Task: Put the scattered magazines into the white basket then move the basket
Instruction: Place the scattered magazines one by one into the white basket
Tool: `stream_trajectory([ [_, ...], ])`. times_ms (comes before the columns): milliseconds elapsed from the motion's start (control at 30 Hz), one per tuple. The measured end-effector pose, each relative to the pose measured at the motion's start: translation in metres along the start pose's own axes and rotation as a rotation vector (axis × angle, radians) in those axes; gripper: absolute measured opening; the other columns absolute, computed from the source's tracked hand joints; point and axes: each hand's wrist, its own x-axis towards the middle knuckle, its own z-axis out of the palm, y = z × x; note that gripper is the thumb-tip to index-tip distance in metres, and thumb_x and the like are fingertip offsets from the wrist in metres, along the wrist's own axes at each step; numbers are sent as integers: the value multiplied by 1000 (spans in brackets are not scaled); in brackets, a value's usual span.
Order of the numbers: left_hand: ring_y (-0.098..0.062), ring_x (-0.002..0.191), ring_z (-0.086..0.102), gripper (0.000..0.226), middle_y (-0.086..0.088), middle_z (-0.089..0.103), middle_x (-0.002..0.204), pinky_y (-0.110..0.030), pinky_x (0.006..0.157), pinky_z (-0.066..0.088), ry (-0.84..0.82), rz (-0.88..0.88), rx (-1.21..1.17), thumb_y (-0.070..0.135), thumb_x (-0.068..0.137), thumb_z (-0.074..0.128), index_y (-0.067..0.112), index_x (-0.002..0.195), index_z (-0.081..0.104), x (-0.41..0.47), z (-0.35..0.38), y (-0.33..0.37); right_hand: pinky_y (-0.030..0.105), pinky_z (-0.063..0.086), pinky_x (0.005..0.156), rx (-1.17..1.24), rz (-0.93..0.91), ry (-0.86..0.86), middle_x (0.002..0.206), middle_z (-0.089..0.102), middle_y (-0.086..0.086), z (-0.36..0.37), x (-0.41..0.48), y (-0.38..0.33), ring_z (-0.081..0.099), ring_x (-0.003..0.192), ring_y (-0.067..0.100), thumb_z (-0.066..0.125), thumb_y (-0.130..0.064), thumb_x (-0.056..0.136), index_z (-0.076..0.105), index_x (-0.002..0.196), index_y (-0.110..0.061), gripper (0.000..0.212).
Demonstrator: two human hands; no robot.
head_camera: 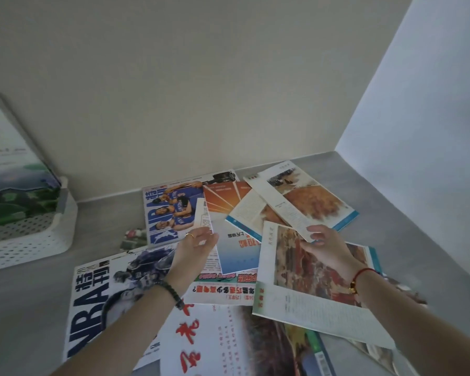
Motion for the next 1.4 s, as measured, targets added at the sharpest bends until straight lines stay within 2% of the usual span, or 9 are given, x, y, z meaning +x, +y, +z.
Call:
stream_trajectory([
  [300,-8,95,55,26,2,58,107,-23,82,49,27,-29,-66,28,88,54,21,113,53,24,63,-7,45,29,110,-355,-118,-64,147,30,10,19,70,7,30,134,30,59,-42,82,22,140,-13,74],
  [533,-9,93,60,15,4,62,102,-15,63,48,66,-77,-97,23,89,53,24,104,53,37,64,-12,51,29,107,-606,-99,15,146,26,19,40,101,-11,24,134,38,45,-48,87,25,138,-11,66],
  [733,-11,82,62,15,2,63,92,-20,64,55,73,-68,-142,19,89,52,20,104,54,35,56,-5,36,50,79,-906,-324,-68,116,55,20,41,107,-35,58,100,33,27,-5,93,27,132,-1,39],
  [867,-11,87,63,19,3,63,99,-23,69,53,35,-39,-172,20,90,51,21,108,53,33,44,1,27,44,55,-559,-341,129,83,62,12,14,108,-50,60,69,26,34,-4,91,48,112,1,26],
  [1033,-15,90,58,22,4,58,98,-26,71,47,-15,-106,-325,19,90,51,20,111,49,39,27,22,23,34,63,46,-503,314,84,60,13,-25,88,-89,55,76,28,37,-2,93,59,100,-4,24],
  [1167,-19,97,57,15,6,63,96,-33,80,45,-42,-70,-403,33,88,51,24,99,56,35,4,47,21,54,69,682,-576,-55,75,70,-10,-42,37,-137,65,77,8,37,2,92,61,82,-16,32],
  [1233,-20,99,60,27,4,67,101,-33,80,47,-97,-58,-489,43,85,48,25,100,60,28,-16,61,29,56,78,875,-624,-344,91,71,0,-44,13,-157,66,89,15,37,0,89,61,92,-9,26],
  [1300,-21,99,65,49,-3,71,105,-33,79,54,-182,-58,-608,55,76,49,21,109,62,21,-42,72,39,50,90,928,-623,-508,114,63,12,-36,-7,-174,60,106,24,41,-8,85,55,113,-3,31],
  [1400,-23,92,69,53,-6,73,102,-32,66,58,-207,-73,-791,54,66,62,20,106,66,4,-92,80,31,50,90,873,-611,-562,109,67,9,-5,-27,-195,62,103,20,42,-9,83,61,108,-8,31],
])
